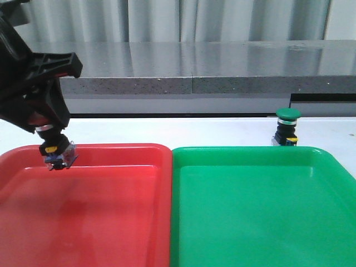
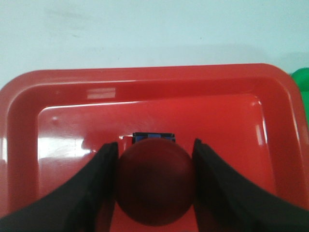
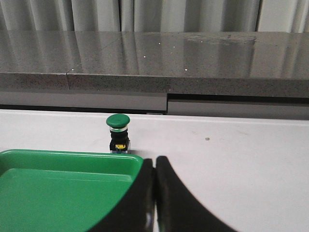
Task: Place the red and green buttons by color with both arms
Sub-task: 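Lift the red button with the left gripper and carry it over the red tray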
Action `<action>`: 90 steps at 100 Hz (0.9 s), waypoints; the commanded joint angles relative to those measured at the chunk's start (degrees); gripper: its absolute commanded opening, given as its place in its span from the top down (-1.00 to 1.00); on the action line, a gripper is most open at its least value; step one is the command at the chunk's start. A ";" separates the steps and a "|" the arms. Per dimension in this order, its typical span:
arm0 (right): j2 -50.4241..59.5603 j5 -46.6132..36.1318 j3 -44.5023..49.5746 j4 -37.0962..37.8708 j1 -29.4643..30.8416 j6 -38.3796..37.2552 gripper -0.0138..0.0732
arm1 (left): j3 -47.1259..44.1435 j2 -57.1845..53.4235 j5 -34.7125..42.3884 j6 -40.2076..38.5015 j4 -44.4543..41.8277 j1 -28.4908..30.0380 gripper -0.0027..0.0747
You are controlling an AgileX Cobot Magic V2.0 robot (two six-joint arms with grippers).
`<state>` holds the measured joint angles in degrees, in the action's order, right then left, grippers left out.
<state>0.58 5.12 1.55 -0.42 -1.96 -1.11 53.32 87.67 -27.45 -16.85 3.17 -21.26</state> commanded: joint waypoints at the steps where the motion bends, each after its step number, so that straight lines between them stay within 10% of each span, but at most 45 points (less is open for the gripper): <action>1: 0.98 -4.68 -0.79 -0.02 0.38 0.17 0.84 | 1.40 0.20 2.99 -0.64 0.00 -0.54 0.78; 90: 0.98 -4.68 -0.79 -0.02 0.38 0.17 0.84 | 1.40 4.98 4.16 -0.77 -1.21 -1.80 0.76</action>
<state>0.58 5.12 1.55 -0.42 -1.96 -1.11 53.43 93.89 -25.21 -16.85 1.89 -22.59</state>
